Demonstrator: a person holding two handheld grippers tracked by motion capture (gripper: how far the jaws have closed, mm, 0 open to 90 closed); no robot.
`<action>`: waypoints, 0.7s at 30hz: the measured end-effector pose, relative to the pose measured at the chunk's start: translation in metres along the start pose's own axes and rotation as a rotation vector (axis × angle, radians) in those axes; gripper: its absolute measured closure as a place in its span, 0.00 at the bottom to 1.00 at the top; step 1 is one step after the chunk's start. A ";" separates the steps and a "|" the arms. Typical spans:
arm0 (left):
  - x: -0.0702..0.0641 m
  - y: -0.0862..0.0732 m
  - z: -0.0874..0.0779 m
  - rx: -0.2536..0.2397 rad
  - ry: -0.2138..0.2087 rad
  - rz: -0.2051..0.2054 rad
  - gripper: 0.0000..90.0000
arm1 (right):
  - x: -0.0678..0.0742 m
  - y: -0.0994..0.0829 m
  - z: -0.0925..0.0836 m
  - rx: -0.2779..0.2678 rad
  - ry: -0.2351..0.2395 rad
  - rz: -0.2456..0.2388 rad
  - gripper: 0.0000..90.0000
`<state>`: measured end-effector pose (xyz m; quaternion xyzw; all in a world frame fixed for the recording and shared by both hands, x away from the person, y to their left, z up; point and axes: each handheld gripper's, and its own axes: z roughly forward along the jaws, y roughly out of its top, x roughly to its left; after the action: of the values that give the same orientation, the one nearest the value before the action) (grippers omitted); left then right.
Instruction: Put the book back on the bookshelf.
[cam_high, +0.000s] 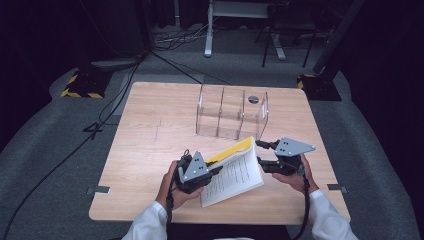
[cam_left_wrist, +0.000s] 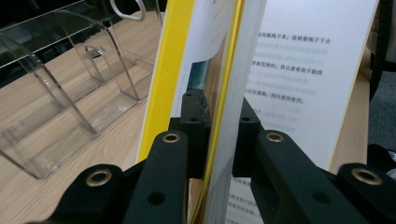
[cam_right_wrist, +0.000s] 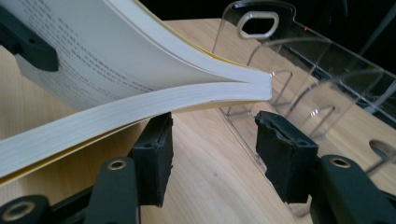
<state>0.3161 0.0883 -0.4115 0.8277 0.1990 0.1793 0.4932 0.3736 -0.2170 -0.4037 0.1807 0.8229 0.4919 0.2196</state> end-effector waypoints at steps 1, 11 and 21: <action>0.001 -0.001 -0.003 -0.002 0.000 -0.003 0.88 | 0.000 0.000 0.000 0.000 0.000 0.000 0.52; 0.008 -0.026 -0.040 -0.035 0.014 -0.044 0.89 | 0.033 0.049 0.015 -0.053 0.069 -0.084 0.52; 0.011 -0.045 -0.054 -0.018 0.002 -0.094 0.87 | 0.061 0.059 0.040 -0.043 0.147 -0.114 0.49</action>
<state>0.2927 0.1533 -0.4258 0.8128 0.2366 0.1583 0.5082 0.3493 -0.1298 -0.3796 0.0922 0.8349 0.5081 0.1903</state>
